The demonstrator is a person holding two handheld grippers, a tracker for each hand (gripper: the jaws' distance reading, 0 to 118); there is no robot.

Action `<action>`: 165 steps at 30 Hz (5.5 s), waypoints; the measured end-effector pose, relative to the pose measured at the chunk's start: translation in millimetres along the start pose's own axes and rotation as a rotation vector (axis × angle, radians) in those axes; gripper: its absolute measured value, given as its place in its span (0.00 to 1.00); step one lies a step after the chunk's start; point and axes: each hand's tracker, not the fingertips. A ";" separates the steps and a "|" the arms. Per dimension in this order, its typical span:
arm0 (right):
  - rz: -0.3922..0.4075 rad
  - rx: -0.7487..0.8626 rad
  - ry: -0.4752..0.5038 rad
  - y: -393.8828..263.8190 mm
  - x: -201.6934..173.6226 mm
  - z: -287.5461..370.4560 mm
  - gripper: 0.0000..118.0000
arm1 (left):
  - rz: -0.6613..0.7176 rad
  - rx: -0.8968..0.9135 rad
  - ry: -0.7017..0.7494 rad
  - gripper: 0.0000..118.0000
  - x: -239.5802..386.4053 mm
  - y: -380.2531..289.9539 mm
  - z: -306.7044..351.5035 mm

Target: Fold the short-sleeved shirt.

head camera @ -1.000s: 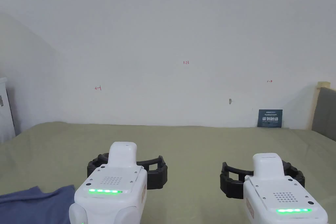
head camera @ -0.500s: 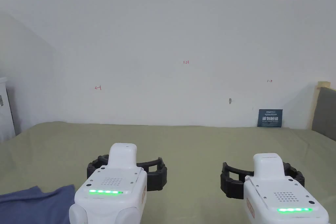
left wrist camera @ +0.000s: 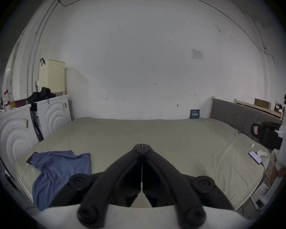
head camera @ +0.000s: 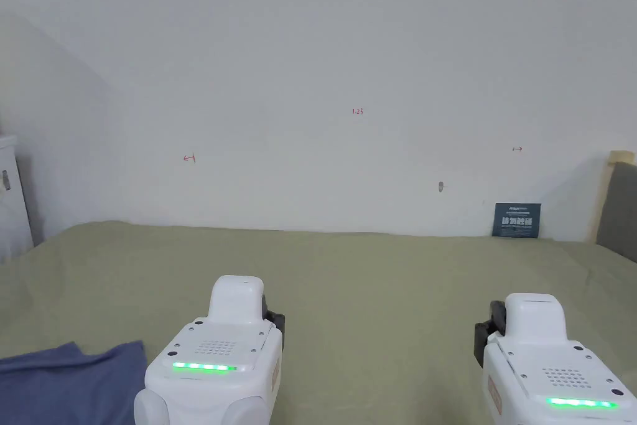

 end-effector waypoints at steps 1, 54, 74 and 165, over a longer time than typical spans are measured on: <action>0.005 -0.005 0.001 -2.7 -1.1 0.5 0.00 | -0.001 -0.001 0.011 0.00 -3.6 -0.8 0.3; 0.082 -0.260 0.632 -107.2 -276.2 -88.2 0.00 | 0.269 -0.706 0.296 0.01 -327.2 -152.1 -180.2; 0.077 -0.281 0.535 -104.0 -193.9 -72.3 0.00 | 0.176 -0.794 0.380 0.00 -303.6 -139.2 -195.7; -0.055 -0.407 0.093 -127.1 -5.2 -47.8 0.00 | 0.020 -0.754 0.028 0.97 -130.4 -147.8 -247.5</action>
